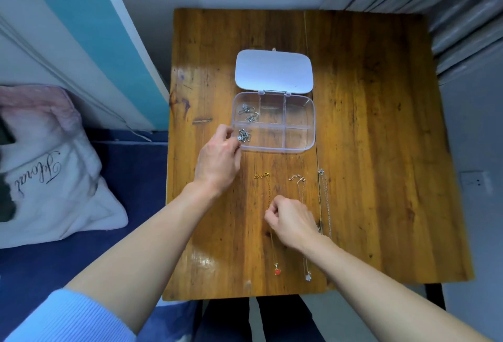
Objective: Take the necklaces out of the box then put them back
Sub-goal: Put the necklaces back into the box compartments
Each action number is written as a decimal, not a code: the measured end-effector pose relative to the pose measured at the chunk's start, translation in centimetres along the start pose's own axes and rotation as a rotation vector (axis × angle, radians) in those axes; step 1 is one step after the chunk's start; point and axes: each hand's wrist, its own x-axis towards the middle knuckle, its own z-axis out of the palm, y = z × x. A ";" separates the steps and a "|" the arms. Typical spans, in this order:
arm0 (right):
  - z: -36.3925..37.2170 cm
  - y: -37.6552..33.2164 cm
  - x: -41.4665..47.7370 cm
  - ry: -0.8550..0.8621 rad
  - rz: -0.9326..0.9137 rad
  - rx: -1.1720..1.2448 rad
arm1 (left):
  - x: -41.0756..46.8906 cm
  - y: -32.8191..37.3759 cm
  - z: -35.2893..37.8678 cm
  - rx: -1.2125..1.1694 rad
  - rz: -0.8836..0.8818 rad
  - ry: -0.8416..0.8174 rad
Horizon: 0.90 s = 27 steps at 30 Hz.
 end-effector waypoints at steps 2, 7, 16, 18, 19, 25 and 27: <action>-2.2 -0.2 -0.3 0.072 0.026 0.180 | 0.0 -0.1 0.0 -0.004 -0.002 -0.001; -9.4 -1.6 -0.8 0.090 0.083 0.816 | -0.3 -0.2 0.3 -0.027 -0.022 0.014; -19.7 -4.8 0.7 0.039 -0.091 0.802 | -1.1 0.0 0.9 -0.075 -0.106 0.044; -21.6 -5.7 1.2 0.065 -0.143 0.800 | -1.5 0.3 1.3 -0.068 -0.157 0.052; -22.5 -6.1 1.5 0.076 -0.169 0.797 | -1.8 0.6 1.7 -0.057 -0.190 0.047; -24.9 -7.6 4.4 0.118 -0.213 0.791 | -3.4 3.3 4.6 -0.018 -0.340 -0.180; -24.4 -7.8 5.8 0.086 -0.177 0.788 | -3.8 4.3 5.5 -0.019 -0.339 -0.216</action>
